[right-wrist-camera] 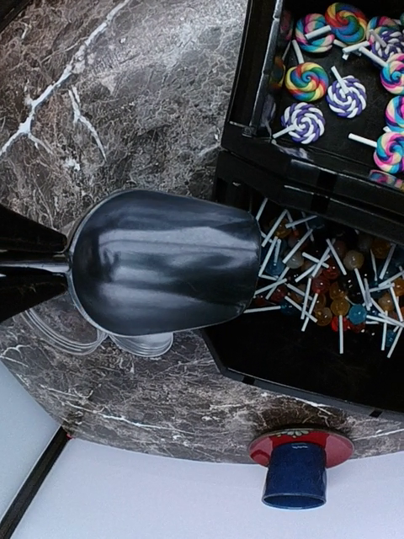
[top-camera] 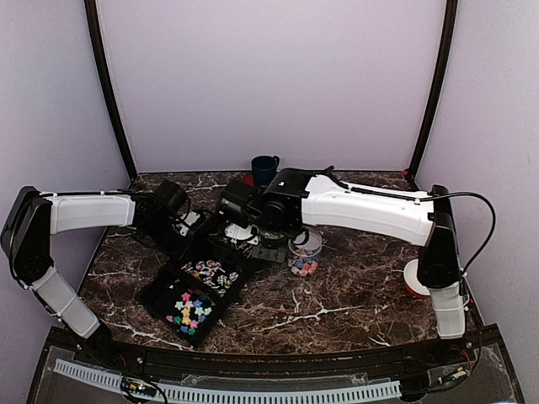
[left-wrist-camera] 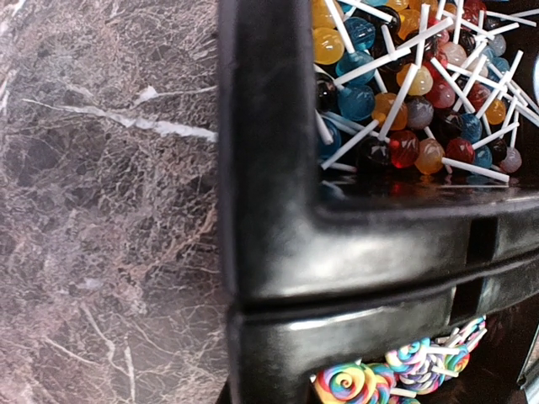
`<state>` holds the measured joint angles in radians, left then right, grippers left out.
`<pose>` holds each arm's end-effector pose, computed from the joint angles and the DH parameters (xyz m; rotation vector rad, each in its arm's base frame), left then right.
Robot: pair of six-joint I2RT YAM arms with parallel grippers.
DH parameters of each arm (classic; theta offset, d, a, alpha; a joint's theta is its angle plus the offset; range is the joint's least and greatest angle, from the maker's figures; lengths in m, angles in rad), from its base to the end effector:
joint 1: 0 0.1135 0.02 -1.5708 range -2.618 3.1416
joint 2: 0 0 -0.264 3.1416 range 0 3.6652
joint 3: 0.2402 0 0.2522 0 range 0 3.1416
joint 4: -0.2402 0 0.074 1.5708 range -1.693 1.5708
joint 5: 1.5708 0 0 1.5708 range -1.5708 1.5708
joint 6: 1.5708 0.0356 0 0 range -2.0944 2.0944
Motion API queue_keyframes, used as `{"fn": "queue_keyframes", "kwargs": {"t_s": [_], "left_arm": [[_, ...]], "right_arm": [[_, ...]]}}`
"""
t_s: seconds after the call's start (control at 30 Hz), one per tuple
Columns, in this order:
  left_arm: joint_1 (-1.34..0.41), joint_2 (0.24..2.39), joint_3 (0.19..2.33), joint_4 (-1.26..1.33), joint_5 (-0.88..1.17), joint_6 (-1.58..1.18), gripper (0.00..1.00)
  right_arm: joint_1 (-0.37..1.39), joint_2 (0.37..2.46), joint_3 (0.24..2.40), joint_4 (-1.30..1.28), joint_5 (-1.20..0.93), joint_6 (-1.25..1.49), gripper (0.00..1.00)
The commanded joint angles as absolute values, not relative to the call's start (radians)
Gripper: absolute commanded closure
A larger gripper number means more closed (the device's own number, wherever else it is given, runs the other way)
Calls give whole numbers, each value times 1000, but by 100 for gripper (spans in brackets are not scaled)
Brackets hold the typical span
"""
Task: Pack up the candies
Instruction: Scoop the fake candies from the storage box.
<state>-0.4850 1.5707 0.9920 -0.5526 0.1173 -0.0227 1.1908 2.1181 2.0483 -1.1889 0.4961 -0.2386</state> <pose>0.2673 -0.1456 0.1948 0.6600 2.6481 -0.3082 0.1783 0.4007 0.2815 -1.6345 2.0426 -0.3999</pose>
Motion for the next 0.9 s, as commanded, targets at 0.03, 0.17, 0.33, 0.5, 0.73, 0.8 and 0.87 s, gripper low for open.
{"fn": "queue_keyframes", "kwargs": {"t_s": [0.03, 0.17, 0.33, 0.5, 0.73, 0.8, 0.87], "left_arm": [[-516, 1519, 1020, -525, 72, -13, 100], [-529, 1503, 1020, -517, 48, -6, 100], [-550, 1478, 1013, -500, 37, 9, 100], [-560, 1452, 1006, -480, 42, 20, 100], [-560, 1421, 993, -451, 86, 25, 100], [-561, 1422, 992, -450, 96, 25, 100], [-561, 1421, 992, -448, 104, 26, 100]], "right_arm": [[1185, 2178, 2088, -1192, 460, -285, 100], [1164, 2224, 2108, -1184, 408, -298, 100], [1132, 2278, 2135, -1151, 340, -313, 100], [1099, 2312, 2135, -1070, 272, -314, 100], [1073, 2265, 1964, -821, 195, -301, 100], [1069, 2249, 1903, -751, 180, -303, 100], [1069, 2225, 1837, -663, 167, -306, 100]]}}
